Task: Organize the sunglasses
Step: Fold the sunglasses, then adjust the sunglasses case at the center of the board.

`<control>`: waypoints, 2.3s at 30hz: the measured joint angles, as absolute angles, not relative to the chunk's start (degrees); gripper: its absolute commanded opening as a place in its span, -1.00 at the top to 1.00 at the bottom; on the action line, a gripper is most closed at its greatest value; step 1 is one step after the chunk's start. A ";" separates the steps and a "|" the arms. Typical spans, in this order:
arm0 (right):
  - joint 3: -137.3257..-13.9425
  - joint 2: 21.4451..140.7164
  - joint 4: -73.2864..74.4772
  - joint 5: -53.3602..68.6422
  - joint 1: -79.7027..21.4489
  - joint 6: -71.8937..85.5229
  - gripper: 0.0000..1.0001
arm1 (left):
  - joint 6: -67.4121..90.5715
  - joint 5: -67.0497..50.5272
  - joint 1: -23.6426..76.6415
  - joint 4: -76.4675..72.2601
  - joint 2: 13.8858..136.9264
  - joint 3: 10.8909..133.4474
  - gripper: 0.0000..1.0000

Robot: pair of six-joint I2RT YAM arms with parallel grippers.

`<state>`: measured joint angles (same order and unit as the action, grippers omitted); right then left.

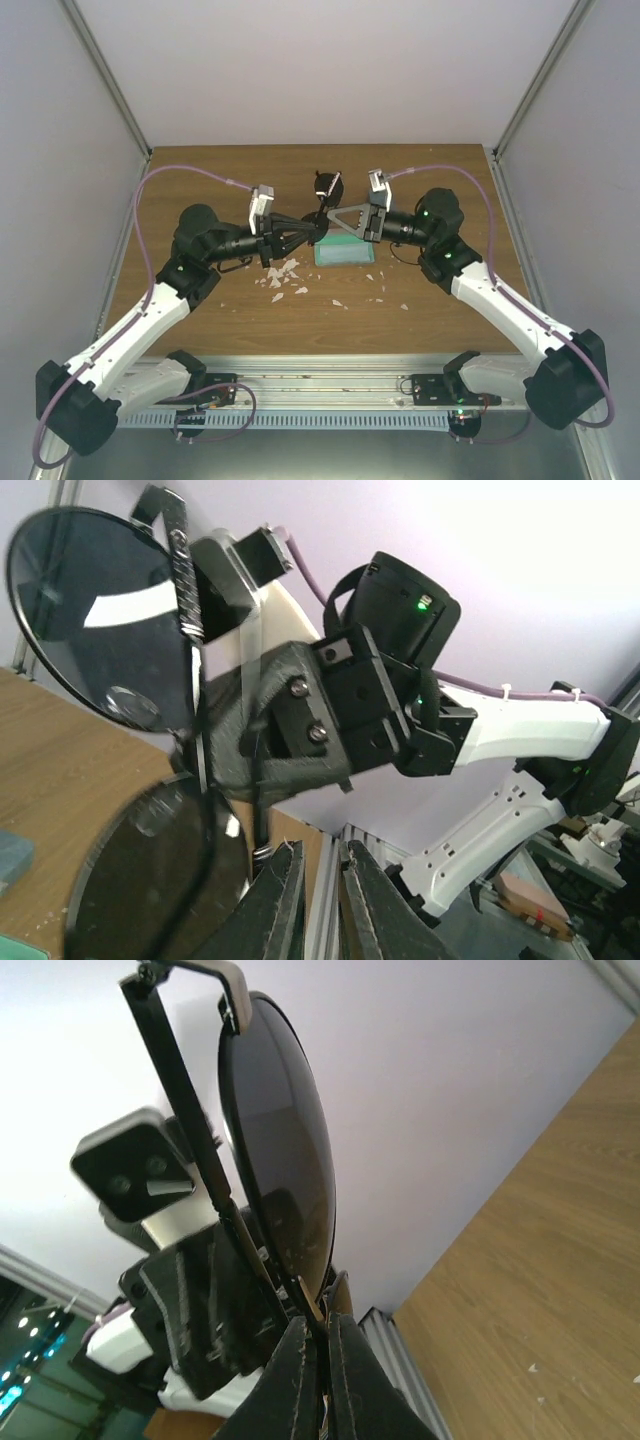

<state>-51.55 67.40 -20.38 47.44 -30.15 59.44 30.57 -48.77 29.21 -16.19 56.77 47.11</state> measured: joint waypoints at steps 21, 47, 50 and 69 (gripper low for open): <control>-44.49 59.81 -0.21 26.15 -26.15 53.91 0.99 | 30.35 -24.45 28.34 2.04 67.37 51.20 0.34; -36.38 53.84 9.52 16.75 -24.32 52.05 0.99 | 34.87 -25.58 22.33 6.70 115.02 67.13 0.79; -36.38 54.22 9.63 16.75 -24.29 52.12 0.99 | 34.33 -28.69 22.20 5.34 116.53 68.05 0.78; -35.07 57.10 13.32 13.98 -24.29 57.32 0.99 | 34.13 -42.63 24.01 -5.80 116.16 59.27 0.77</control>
